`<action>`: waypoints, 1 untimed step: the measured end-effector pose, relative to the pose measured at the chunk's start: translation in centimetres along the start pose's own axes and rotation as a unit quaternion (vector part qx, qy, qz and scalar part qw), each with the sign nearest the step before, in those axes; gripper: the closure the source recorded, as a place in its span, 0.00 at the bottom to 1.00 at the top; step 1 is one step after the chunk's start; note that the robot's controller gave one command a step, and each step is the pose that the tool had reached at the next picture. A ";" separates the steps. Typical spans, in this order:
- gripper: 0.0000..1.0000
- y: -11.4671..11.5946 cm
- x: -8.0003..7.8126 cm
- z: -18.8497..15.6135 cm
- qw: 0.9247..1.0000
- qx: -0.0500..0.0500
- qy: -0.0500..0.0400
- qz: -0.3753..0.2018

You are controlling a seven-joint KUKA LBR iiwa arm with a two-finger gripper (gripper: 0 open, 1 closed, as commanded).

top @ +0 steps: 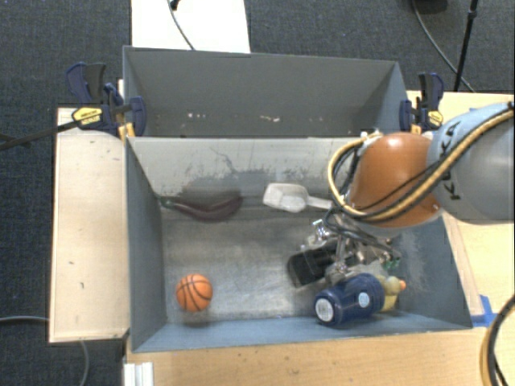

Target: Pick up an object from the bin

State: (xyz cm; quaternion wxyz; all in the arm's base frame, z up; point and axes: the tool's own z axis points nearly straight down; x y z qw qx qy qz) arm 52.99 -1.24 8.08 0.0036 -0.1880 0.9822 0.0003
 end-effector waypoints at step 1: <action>1.00 0.0 0.0 0.0 1.000 0.000 0.000 0.001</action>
Offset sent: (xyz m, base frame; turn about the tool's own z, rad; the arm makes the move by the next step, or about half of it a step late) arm 0.0055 -0.0191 0.0678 0.0128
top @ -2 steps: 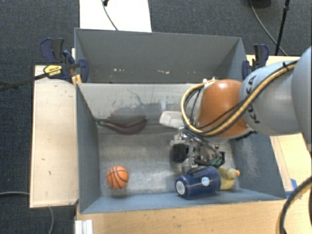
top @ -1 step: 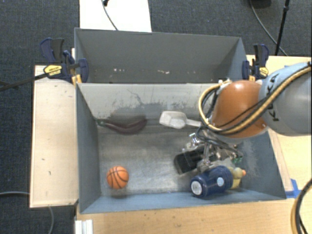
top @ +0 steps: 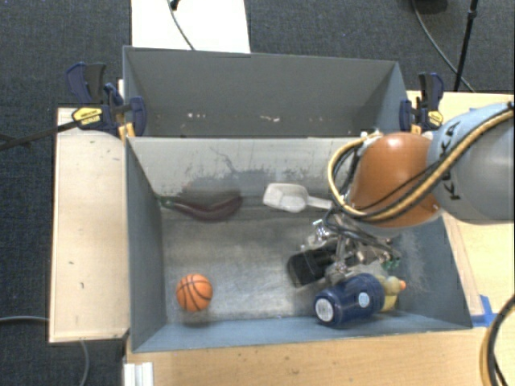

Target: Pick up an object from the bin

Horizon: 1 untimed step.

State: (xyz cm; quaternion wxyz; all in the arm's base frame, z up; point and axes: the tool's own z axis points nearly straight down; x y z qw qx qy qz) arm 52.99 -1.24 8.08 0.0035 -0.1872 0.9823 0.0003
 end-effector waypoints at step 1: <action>1.00 -1.1 0.3 -3.8 1.000 -0.003 0.006 0.003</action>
Offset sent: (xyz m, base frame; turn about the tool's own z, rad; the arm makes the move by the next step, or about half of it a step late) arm 0.0047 -0.0228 0.1392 0.0446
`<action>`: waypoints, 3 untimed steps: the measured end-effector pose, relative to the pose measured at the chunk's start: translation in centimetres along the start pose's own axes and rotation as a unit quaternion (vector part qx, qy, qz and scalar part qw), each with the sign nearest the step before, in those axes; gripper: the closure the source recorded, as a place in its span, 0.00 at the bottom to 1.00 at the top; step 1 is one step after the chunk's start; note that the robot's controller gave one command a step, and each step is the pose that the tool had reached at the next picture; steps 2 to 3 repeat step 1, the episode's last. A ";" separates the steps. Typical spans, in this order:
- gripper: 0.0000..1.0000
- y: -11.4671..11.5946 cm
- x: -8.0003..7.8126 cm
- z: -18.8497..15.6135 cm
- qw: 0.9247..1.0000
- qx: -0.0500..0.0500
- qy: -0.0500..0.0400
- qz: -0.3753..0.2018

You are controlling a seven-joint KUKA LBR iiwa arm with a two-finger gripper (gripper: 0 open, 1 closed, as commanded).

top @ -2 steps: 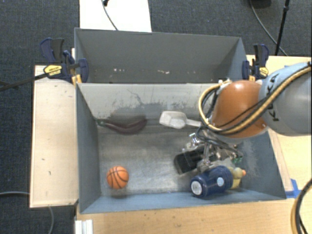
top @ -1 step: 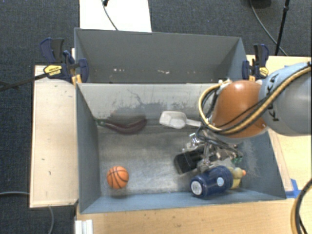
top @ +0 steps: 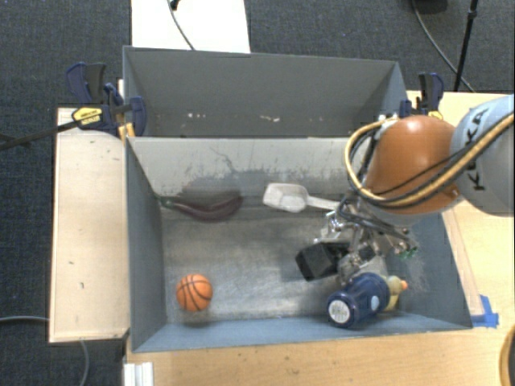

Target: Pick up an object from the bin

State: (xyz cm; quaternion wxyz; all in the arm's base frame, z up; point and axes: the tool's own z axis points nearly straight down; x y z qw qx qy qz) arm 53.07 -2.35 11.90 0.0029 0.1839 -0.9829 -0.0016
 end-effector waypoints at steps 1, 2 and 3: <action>1.00 -1.1 0.2 -9.9 1.000 0.001 -0.001 0.024; 1.00 -1.1 0.2 -9.9 1.000 0.001 -0.001 0.024; 1.00 -1.1 0.2 -9.9 1.000 0.001 -0.001 0.024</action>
Offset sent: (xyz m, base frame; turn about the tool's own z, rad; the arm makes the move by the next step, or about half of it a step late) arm 0.0000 0.0000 0.0000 0.0000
